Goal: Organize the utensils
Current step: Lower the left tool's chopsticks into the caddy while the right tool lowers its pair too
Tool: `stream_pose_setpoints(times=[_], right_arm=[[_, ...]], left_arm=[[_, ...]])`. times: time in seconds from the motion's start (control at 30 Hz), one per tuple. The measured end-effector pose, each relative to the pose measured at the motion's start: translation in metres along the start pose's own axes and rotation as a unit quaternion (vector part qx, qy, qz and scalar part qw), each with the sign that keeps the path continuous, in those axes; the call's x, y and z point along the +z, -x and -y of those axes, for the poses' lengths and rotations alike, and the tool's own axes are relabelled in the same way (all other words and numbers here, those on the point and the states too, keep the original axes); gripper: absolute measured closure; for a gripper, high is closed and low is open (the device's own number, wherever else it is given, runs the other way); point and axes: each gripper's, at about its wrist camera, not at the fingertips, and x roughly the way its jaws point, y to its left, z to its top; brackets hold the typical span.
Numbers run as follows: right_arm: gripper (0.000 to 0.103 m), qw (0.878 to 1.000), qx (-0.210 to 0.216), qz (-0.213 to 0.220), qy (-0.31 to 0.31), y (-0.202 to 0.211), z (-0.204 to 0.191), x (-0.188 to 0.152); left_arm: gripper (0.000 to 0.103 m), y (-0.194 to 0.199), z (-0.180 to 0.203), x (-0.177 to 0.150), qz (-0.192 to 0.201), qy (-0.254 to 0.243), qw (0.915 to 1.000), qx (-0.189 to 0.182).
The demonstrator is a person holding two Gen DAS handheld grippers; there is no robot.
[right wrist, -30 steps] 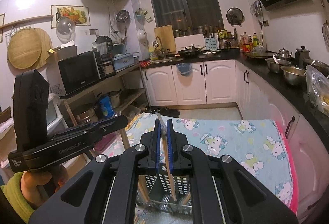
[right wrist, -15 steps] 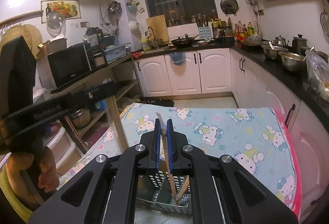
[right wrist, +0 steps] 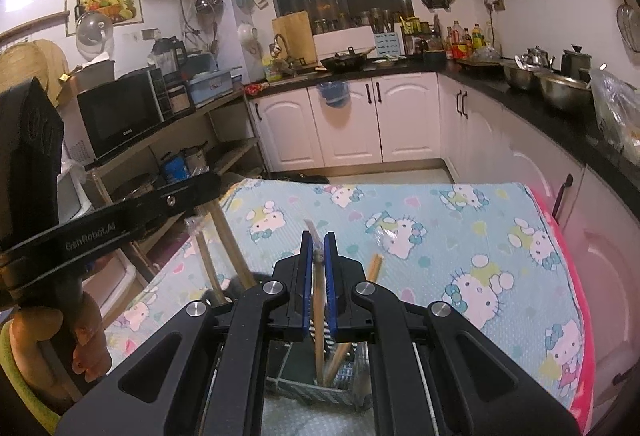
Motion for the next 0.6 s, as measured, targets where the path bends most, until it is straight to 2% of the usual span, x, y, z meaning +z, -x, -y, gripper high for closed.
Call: stream_pose_setpoints(times=[0.3,0.4,0.47,0.53,0.6], right_arm=[[0.096,1.000,-0.018,-0.015,-0.016,0.001,0.016,-0.017],[0.096,0.999,-0.022,-0.018,-0.016,0.003,0.018,-0.021],[0.096,0.999,-0.023,-0.019,-0.019,0.005,0.019,-0.022],[0.091,0.999,-0.023,-0.021,-0.022,0.007,0.021,-0.024],[0.077,0.999,-0.022,-0.022,-0.027,0.009,0.022,-0.026]], left_arm=[[0.099,0.000,-0.014,-0.021,-0.016,0.020,0.9996,0.010],[0.094,0.002,-0.015,-0.028,-0.021,0.023,0.9994,0.013],[0.087,0.003,-0.016,-0.032,-0.024,0.027,0.9992,0.014],[0.083,0.004,-0.018,-0.034,-0.025,0.029,0.9991,0.017],[0.080,0.007,-0.021,-0.037,-0.027,0.033,0.9989,0.020]])
